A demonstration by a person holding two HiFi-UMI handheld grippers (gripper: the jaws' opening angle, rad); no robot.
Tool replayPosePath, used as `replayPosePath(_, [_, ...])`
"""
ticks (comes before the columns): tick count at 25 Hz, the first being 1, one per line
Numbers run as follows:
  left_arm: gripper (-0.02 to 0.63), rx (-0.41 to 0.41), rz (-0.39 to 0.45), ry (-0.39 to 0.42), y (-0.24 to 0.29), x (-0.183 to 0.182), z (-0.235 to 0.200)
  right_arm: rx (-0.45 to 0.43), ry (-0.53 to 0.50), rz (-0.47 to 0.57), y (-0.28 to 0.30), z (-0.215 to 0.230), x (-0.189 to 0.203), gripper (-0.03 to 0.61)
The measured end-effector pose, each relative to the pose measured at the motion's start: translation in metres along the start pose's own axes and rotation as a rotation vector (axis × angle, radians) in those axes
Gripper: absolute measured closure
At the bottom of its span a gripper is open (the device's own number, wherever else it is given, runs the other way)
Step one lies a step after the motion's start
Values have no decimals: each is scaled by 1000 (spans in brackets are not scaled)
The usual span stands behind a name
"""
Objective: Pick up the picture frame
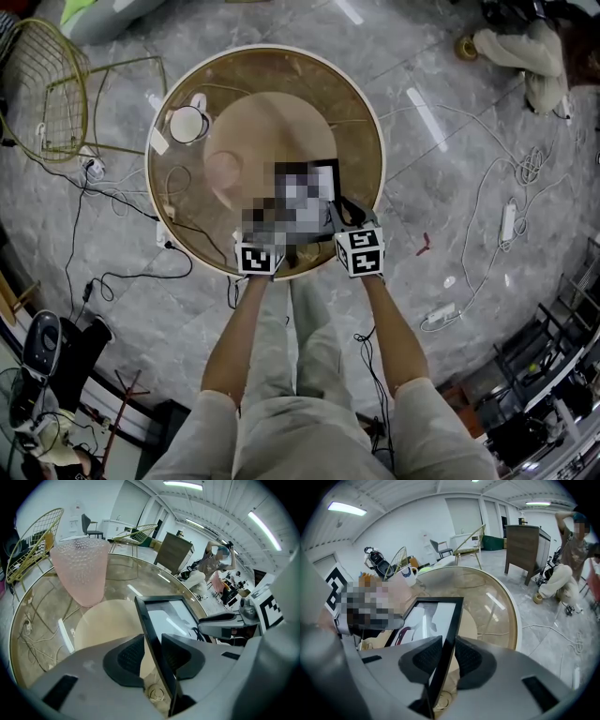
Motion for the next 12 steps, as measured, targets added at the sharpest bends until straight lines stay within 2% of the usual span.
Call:
replayPosePath(2, [515,-7,-4,4,1,0,3,5,8,-3,0,1,0,496])
replayPosePath(6, [523,-17,-5,-25,-1,0,3,12,25,-6,-2,0,1,499])
replayPosePath(12, [531,-19,3,-28,-10,0,8,27,38,2,-14,-5,4,500])
Point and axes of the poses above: the fingertips, and each gripper's own axes: y forward along the fingers, z to its right, x out of its underside, the point moved 4 cm from there along -y, backward along the fingers, and after that the axes turned 5 degrees about y, right-handed, at the moved point
